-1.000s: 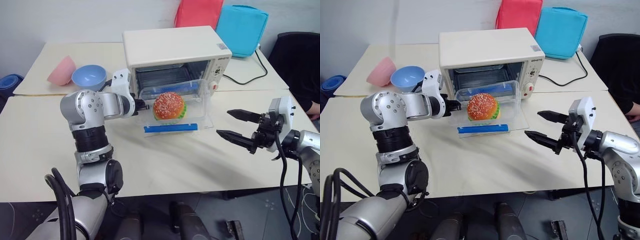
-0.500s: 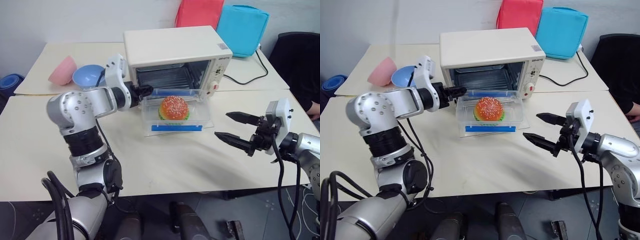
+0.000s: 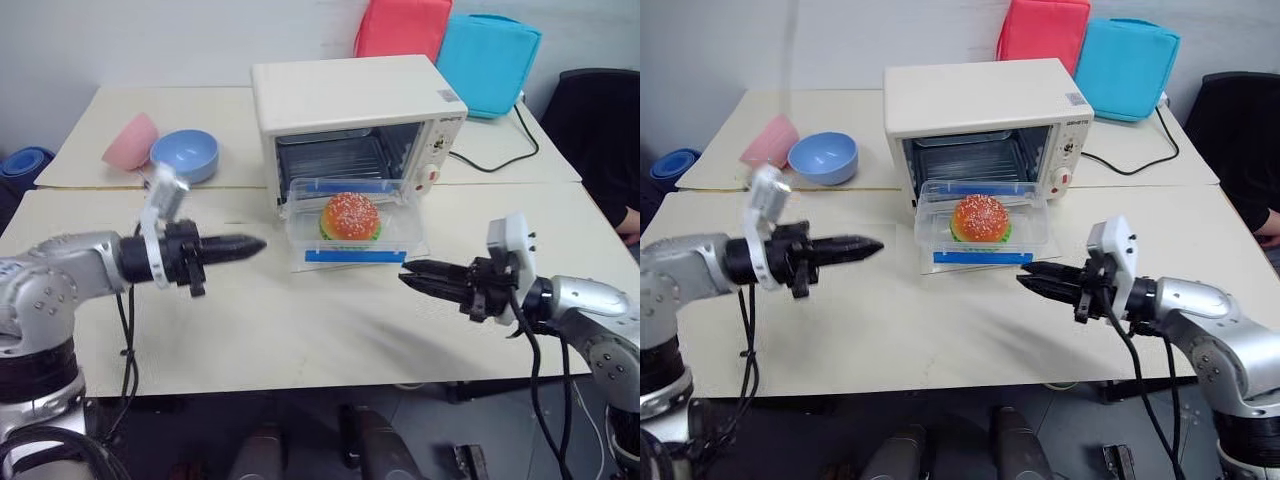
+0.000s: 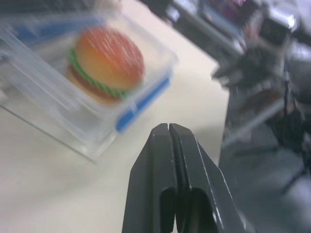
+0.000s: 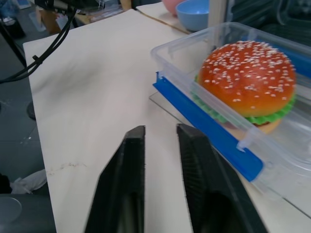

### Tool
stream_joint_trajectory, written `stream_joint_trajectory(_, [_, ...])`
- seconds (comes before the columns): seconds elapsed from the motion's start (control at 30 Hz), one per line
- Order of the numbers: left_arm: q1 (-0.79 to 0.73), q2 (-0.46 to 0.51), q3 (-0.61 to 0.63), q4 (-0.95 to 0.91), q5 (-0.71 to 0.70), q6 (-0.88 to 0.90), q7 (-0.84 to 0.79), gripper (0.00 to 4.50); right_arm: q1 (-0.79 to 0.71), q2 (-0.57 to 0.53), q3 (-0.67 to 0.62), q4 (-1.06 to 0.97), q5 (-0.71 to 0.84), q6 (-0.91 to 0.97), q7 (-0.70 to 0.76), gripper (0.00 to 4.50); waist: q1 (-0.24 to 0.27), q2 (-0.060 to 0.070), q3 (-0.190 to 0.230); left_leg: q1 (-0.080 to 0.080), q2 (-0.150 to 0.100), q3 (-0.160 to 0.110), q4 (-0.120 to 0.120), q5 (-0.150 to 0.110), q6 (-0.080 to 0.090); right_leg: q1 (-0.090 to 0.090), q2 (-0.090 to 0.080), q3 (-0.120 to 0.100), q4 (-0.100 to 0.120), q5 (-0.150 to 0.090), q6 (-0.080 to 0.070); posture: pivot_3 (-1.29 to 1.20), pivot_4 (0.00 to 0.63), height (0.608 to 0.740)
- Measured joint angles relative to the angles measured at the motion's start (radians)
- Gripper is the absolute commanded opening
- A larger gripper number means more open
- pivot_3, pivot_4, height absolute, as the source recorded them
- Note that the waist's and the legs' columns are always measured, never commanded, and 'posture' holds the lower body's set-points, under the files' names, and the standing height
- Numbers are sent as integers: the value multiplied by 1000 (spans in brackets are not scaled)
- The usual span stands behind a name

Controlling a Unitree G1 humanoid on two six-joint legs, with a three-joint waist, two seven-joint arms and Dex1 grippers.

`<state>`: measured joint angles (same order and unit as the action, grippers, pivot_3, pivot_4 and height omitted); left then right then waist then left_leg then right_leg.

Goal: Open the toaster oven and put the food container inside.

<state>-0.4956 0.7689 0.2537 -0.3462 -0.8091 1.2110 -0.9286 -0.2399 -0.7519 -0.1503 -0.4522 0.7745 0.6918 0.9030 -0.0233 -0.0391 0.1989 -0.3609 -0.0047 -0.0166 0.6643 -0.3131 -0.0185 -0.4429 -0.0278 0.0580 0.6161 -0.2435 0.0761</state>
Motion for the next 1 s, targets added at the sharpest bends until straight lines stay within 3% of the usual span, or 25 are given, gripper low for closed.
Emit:
stream_joint_trajectory(0.13, [9,-27,-137,5,88,-146,2,0,-52,23,67,70,-80,-42,-17,20,-3,0,0,0,0,1,0,0,2,0,0,0,0,2,3,0,150,740])
stream_joint_trajectory(0.37, [-81,-191,-275,137,196,-255,113,0,-180,108,168,283,-273,-147,-82,20,-7,0,0,-2,1,1,0,-1,2,-3,0,1,2,3,6,0,150,740])
stream_joint_trajectory(0.57, [-133,-278,-296,237,258,-314,191,0,-282,179,219,428,-384,-219,-134,20,-5,0,0,-2,1,0,0,-1,2,-3,0,1,3,3,6,0,150,740])
stream_joint_trajectory(0.63, [-196,-362,-282,335,311,-366,293,0,-415,285,230,610,-456,-299,-190,20,-7,0,0,-2,0,2,1,0,3,-3,-2,1,3,5,7,0,150,740])
stream_joint_trajectory(1.0, [-349,-444,-210,584,409,-540,452,0,-635,457,223,981,-577,-510,-285,20,-7,0,0,-10,0,1,0,0,2,-10,-4,-1,5,6,7,0,150,740])
